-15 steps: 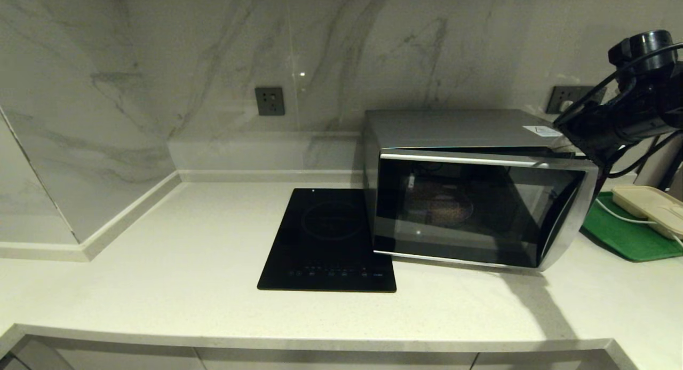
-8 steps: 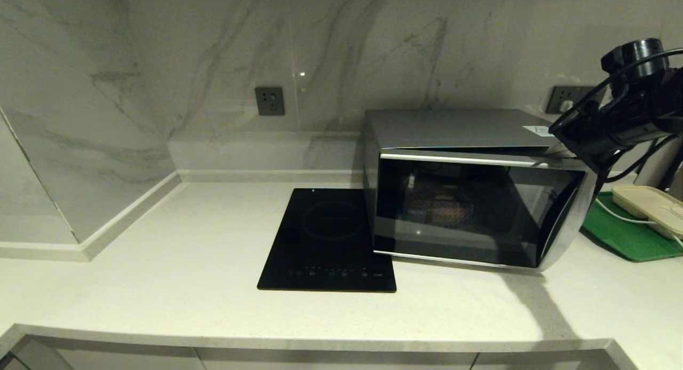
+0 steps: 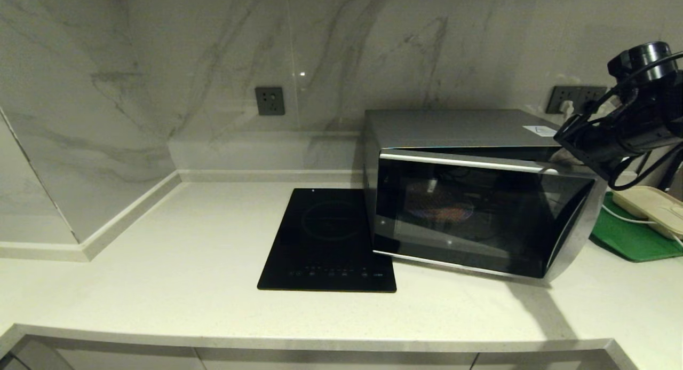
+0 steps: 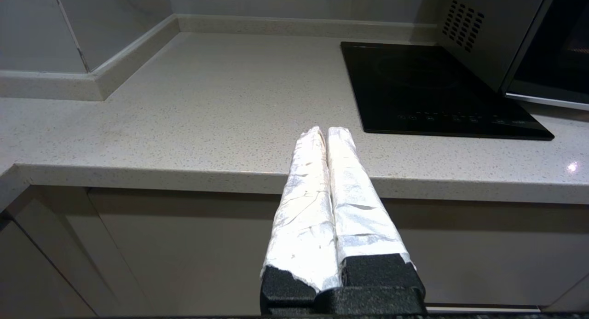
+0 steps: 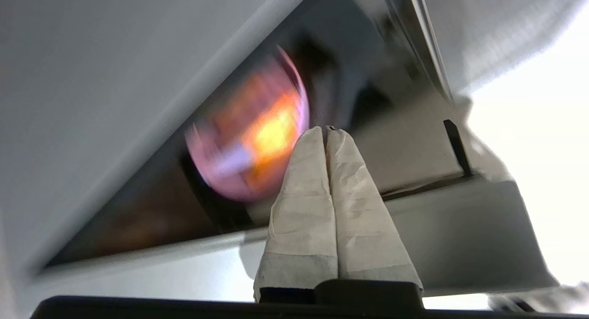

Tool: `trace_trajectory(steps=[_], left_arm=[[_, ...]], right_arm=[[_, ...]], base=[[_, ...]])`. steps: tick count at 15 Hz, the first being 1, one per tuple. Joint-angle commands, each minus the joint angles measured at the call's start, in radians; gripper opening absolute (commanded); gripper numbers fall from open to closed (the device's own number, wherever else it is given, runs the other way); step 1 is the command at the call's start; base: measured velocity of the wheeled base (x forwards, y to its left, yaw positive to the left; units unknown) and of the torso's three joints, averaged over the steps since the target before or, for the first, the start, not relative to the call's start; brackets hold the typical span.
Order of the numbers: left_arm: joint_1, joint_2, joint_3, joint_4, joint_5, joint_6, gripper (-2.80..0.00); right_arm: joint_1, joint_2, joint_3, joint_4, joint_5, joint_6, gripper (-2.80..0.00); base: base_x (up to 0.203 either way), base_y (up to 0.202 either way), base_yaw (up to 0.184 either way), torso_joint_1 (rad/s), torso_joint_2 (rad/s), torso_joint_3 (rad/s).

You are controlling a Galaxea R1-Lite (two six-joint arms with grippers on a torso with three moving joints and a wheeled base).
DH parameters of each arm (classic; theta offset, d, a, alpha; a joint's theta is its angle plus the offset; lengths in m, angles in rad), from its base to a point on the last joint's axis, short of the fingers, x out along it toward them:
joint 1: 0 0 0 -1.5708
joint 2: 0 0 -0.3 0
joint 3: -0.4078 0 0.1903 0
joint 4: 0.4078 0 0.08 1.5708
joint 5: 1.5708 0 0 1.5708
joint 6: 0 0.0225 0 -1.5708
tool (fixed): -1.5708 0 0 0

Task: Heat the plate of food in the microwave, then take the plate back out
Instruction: Open the microwave oven

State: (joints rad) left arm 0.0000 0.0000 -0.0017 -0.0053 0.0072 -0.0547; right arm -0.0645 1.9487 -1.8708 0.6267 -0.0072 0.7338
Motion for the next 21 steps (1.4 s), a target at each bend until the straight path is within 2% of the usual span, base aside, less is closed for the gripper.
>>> trace_trajectory(steps=[1,3,6,9,13,15,17,21], left_arm=[[0.000,0.000,0.000,-0.001,0.000,-0.001,-2.80],[0.000,0.000,0.000,-0.001,0.000,0.001,-2.80],[0.000,0.000,0.000,-0.001,0.000,0.001,-2.80],[0.000,0.000,0.000,-0.001,0.000,0.000,-2.80],[0.000,0.000,0.000,-0.001,0.000,0.000,-2.80],[0.000,0.000,0.000,-0.001,0.000,0.001,-2.80],[0.000,0.000,0.000,-0.001,0.001,-0.001,-2.80],[0.000,0.000,0.000,-0.001,0.000,-0.001,-2.80]], right_arm=[[0.001,-0.091,0.023,0.109,0.017,-0.028,-2.80],[0.002,-0.150,0.044,0.199,0.028,-0.066,-2.80],[0.003,-0.259,0.135,0.316,0.034,-0.178,-2.80],[0.005,-0.368,0.251,0.348,0.035,-0.262,-2.80],[0.006,-0.486,0.354,0.364,0.065,-0.328,-2.80],[0.019,-0.552,0.385,0.423,0.100,-0.417,-2.80],[0.084,-0.607,0.412,0.478,0.125,-0.511,-2.80],[0.316,-0.637,0.413,0.482,0.127,-0.522,-2.80]], base=[[0.000,0.000,0.000,0.000,0.00,0.000],[0.000,0.000,0.000,0.000,0.00,0.000],[0.000,0.000,0.000,0.000,0.00,0.000],[0.000,0.000,0.000,0.000,0.00,0.000],[0.000,0.000,0.000,0.000,0.00,0.000],[0.000,0.000,0.000,0.000,0.00,0.000],[0.000,0.000,0.000,0.000,0.00,0.000],[0.000,0.000,0.000,0.000,0.00,0.000]])
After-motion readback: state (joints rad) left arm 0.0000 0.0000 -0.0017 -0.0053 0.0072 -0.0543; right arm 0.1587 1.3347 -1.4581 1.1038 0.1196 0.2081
